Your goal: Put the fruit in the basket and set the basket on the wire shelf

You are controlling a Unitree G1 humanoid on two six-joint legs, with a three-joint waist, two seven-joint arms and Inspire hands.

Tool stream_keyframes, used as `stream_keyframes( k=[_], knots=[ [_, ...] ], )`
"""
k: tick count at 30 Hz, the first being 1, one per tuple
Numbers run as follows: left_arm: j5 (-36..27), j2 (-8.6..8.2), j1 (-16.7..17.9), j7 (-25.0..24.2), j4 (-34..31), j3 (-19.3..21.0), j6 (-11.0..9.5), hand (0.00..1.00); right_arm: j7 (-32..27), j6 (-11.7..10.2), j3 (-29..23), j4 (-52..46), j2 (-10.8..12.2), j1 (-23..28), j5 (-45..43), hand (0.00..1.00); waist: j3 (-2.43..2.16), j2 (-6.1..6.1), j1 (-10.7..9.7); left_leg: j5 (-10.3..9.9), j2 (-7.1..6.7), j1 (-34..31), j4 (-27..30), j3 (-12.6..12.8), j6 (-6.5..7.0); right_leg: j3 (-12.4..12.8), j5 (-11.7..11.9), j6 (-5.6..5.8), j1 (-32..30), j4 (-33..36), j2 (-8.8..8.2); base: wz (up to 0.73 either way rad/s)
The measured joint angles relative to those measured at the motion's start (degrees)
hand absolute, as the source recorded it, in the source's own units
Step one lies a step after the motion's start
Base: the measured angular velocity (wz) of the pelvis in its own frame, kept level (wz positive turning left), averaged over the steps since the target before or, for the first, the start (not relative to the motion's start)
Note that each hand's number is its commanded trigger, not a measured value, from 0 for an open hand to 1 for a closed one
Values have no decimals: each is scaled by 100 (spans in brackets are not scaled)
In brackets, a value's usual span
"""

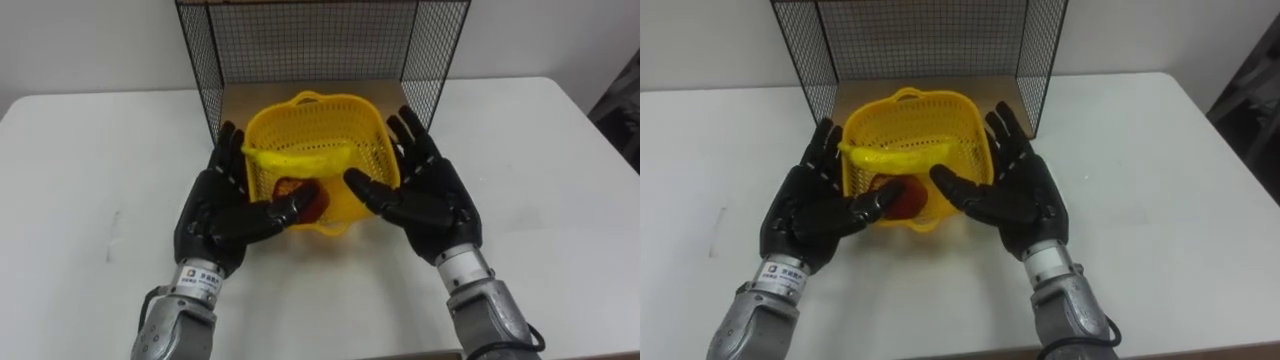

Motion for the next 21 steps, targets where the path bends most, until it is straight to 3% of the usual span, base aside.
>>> stream_keyframes(
  k=[9,13,15,18,21],
  knots=[
    [-2,-64,-13,51,-437,21,-195,0,1,-187,0,-350,132,-2,-33,0,-21,18,17,1,2,47,-14,8,0,42,3,-5,33,-1,10,-1],
    [0,-198,-13,51,-437,64,-198,0,3,-198,0,-360,149,-1,-24,0,-20,15,73,-20,26,81,57,10,-14,49,-7,-20,75,33,28,0],
    [2,-198,-17,51,-434,63,-223,0,4,-255,12,-350,159,-1,-25,0,-4,34,133,-186,132,9,347,28,-48,54,-80,-69,77,154,96,-8],
    [4,-192,-11,51,-430,64,-232,0,8,-268,37,-347,163,1,-6,0,13,25,250,-501,321,-177,949,37,-141,40,-379,-163,-99,658,173,-11],
    [2,-191,-4,51,-430,65,-233,0,35,-304,50,-347,164,41,138,0,21,2,296,-624,427,-288,1255,42,-213,38,-632,-243,-241,1010,172,-2]
  ],
)
